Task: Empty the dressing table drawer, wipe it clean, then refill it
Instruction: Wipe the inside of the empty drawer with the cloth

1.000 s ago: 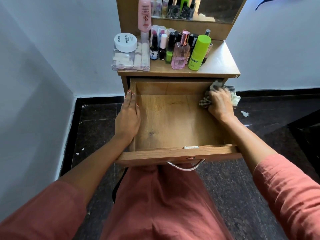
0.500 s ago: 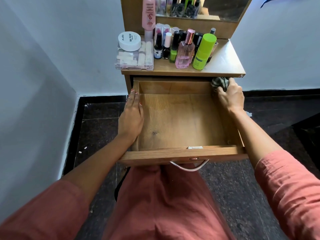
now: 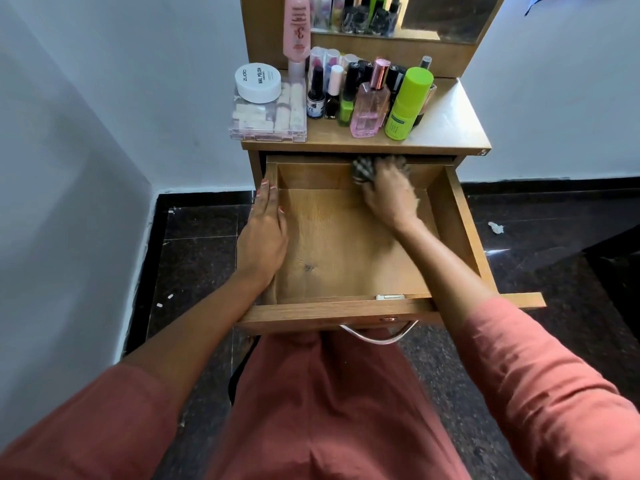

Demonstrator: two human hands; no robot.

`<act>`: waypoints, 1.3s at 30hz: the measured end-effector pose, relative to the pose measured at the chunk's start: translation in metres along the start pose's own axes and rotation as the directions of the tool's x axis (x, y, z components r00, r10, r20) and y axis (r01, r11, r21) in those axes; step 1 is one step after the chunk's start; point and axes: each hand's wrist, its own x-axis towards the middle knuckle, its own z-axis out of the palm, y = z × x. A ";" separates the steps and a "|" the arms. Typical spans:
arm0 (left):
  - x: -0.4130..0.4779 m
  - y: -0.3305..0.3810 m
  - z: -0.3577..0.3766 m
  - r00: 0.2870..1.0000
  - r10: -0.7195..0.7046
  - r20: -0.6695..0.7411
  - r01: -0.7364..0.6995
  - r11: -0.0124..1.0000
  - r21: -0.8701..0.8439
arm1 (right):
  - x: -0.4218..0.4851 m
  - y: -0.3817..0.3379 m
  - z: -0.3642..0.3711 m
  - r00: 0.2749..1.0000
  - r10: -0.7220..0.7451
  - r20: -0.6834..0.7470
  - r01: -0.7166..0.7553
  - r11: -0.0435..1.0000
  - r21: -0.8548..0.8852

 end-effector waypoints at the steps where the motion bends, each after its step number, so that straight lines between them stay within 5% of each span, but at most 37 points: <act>1: 0.000 0.000 0.000 1.000 0.003 -0.001 -0.003 1.000 0.000 | 0.001 -0.014 0.006 0.999 -0.036 0.013 0.036 0.999 0.028; 5: 0.000 0.000 -0.001 1.000 0.007 0.003 -0.007 1.000 -0.001 | 0.005 -0.059 0.026 0.974 -0.215 0.066 0.216 0.976 -0.009; 10: -0.001 -0.001 -0.002 1.000 0.010 0.002 -0.010 1.000 0.019 | 0.009 -0.049 0.026 0.961 -0.261 0.086 0.268 0.960 -0.083; 19: -0.002 -0.001 0.000 1.000 0.013 0.007 -0.013 1.000 0.018 | 0.008 0.064 -0.014 0.988 0.151 0.015 -0.145 0.971 -0.190; 29: -0.001 0.000 -0.002 1.000 0.018 -0.002 -0.018 1.000 0.007 | 0.014 0.056 -0.007 0.967 0.253 -0.012 -0.253 0.963 -0.092; 34: -0.001 0.000 0.000 1.000 0.017 0.003 -0.017 1.000 0.010 | 0.009 0.031 0.003 0.994 0.106 -0.004 -0.104 0.971 -0.213; 39: -0.001 0.000 -0.001 1.000 0.011 -0.003 -0.011 1.000 0.009 | 0.004 -0.025 0.017 0.994 -0.103 0.045 0.107 0.989 -0.104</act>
